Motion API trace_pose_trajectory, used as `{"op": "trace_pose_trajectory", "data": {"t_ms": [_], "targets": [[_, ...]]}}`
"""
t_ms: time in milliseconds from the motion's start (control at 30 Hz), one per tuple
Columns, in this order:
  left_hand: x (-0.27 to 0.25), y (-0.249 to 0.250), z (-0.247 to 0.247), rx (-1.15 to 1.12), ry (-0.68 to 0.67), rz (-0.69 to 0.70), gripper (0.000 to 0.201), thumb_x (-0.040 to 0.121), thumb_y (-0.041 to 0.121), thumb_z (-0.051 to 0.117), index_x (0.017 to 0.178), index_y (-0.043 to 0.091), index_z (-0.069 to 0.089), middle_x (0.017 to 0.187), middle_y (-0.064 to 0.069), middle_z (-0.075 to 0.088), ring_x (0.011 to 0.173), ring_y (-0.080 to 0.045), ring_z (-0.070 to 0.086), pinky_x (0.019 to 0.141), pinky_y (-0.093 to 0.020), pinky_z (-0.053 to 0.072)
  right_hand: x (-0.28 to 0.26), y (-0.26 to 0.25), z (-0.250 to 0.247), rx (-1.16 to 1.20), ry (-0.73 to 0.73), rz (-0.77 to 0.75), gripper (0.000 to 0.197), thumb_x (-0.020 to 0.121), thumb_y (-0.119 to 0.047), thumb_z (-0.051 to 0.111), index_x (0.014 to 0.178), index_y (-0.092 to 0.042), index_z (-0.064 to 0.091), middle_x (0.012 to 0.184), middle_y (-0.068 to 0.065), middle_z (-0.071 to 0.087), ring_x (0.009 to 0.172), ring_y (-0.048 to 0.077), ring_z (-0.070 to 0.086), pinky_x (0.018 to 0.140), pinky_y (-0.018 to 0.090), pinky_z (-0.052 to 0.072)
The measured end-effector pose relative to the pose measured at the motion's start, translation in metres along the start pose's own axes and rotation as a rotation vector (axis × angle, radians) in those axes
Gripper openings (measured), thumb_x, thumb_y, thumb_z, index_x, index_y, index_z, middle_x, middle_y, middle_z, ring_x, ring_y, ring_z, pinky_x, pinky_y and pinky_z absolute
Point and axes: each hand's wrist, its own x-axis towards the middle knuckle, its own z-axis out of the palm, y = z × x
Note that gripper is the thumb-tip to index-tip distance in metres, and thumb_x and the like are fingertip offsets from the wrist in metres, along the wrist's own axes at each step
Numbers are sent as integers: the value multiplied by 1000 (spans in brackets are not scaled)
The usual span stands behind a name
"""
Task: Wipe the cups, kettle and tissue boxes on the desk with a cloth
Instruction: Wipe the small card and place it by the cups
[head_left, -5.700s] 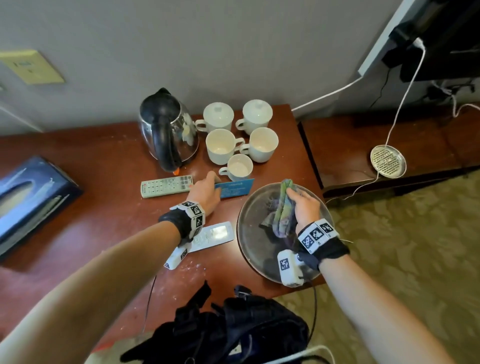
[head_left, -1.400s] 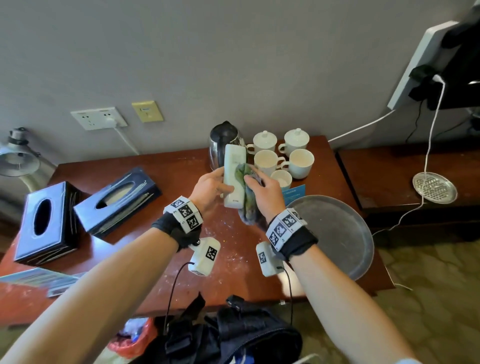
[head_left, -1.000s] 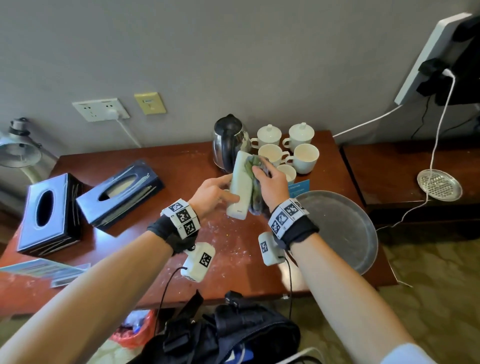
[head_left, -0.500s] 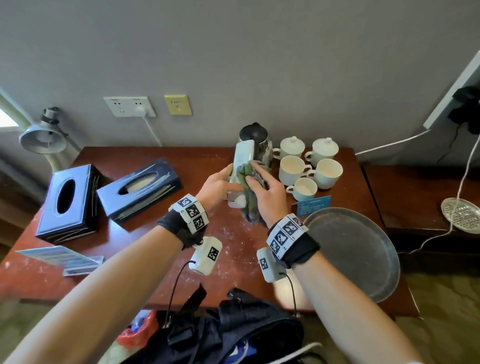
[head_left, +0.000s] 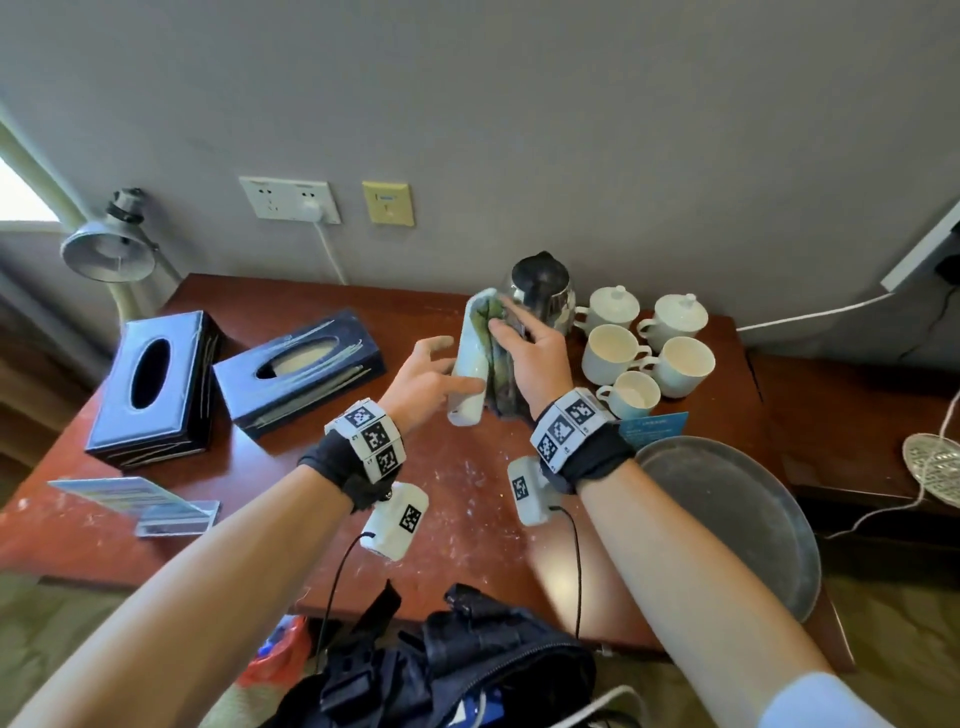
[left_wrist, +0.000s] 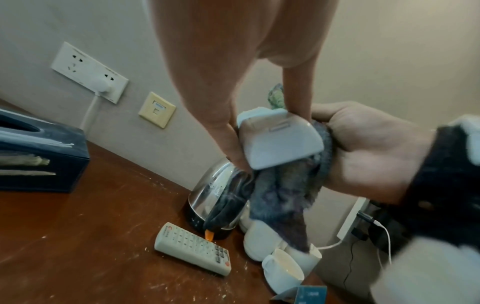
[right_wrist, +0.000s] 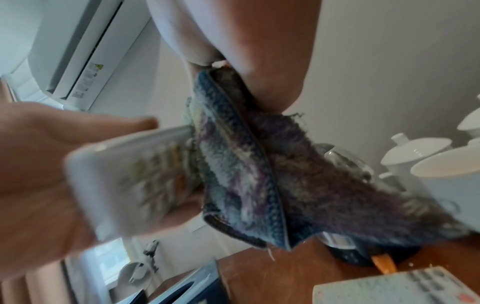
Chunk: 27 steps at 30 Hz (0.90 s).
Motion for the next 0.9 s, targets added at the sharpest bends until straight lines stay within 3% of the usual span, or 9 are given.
{"op": "trace_pose_trajectory", "data": {"t_ms": [100,233,367,500,633,767,900], "targets": [[8,3,-10,-18,55,16,63,84,-4,69,140,7,43,109,-2,70,88,-16,70,61,-22,54,-17,15,15,123,-35,75,34,91,-12,65,125,-17,67,117,3,71,108,20,68,98,44,53],[9,-1,-15,48,1,42,51,85,-3,68,132,11,55,112,-7,67,81,-8,68,60,-17,51,-24,18,20,187,10,123,31,92,-7,64,122,-10,68,114,5,72,106,20,69,99,43,53],[10,4,-9,79,-66,85,51,85,-2,69,132,14,59,116,-6,69,99,-21,71,82,-30,58,-15,8,14,199,0,73,33,91,-6,65,122,-16,69,117,3,72,109,18,68,99,39,53],[10,11,-1,14,-115,68,50,86,-10,61,131,12,56,107,-4,72,89,-17,72,72,-27,58,9,4,7,67,87,30,34,92,-14,66,126,-19,67,121,-2,69,112,12,65,101,36,51],[9,13,6,-42,-154,38,46,91,-11,53,130,14,52,107,-6,72,93,-20,72,74,-30,59,30,4,-4,-154,173,52,36,93,-27,64,128,-18,66,123,-1,67,113,16,61,103,40,49],[18,17,4,-124,-88,49,49,91,-13,49,136,7,51,108,-14,70,93,-26,71,74,-39,60,13,13,-2,-150,72,48,33,89,-35,66,119,-22,71,107,-6,73,98,15,70,88,42,58],[18,16,-2,-120,-75,44,47,92,-13,44,131,10,58,108,-7,73,94,-25,72,70,-39,60,-7,26,-12,-94,24,75,28,87,-21,72,115,-19,73,101,-5,76,95,12,72,82,35,60]]}}
